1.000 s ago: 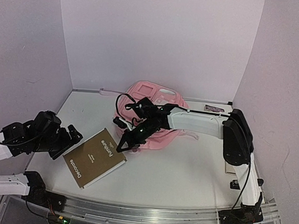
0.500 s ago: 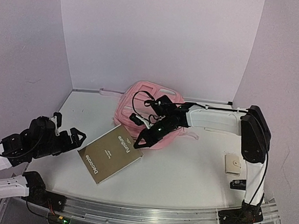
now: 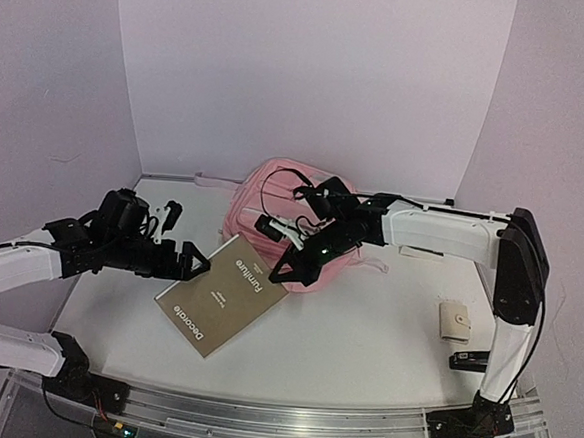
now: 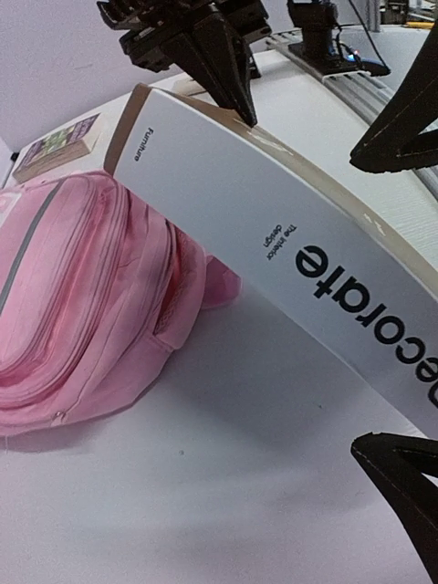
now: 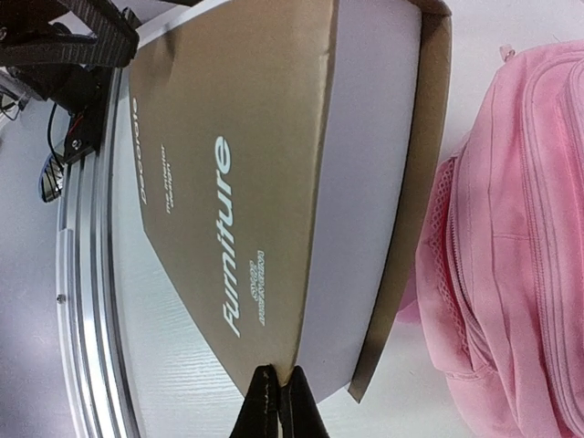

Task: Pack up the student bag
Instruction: Pick up the book from the center of the board.

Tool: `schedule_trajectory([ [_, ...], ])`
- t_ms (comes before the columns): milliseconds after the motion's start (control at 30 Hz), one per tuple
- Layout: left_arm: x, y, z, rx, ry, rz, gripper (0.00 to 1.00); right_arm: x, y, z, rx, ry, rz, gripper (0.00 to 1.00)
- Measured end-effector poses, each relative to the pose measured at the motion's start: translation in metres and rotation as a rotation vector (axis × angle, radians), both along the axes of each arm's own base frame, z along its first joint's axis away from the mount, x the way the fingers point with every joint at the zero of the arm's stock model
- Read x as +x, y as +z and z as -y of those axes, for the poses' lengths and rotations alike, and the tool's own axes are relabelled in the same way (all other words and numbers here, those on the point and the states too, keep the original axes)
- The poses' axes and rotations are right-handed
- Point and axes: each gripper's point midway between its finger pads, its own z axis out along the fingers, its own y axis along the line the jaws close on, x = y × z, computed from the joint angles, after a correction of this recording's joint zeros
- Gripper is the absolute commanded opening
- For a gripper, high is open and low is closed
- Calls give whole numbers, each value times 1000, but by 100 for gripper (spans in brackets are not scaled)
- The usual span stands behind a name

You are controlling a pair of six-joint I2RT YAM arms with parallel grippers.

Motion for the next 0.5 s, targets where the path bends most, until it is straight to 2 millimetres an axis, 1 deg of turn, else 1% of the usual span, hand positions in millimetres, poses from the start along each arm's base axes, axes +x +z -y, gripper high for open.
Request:
schedule_trajectory([
  [133, -5, -5, 19, -33, -130, -22, 99, -2, 0, 5, -14, 36, 40, 0],
  [200, -9, -5, 29, -58, -188, -23, 97, -1, 2, 7, -20, 45, 63, 0],
  [267, -11, -3, 35, -79, -233, -18, 91, -1, 2, 9, -28, 52, 80, 0],
  [333, -13, 0, 41, -102, -273, -6, 82, -1, 2, 10, -36, 56, 89, 0],
  [400, -14, 3, 45, -122, -304, 4, 68, -1, 1, 12, -43, 60, 96, 0],
  [467, -17, 6, 48, -139, -332, 11, 59, -1, 0, 13, -50, 65, 100, 0],
  [500, -18, 7, 49, -144, -344, 13, 57, -1, -1, 14, -56, 67, 100, 0],
])
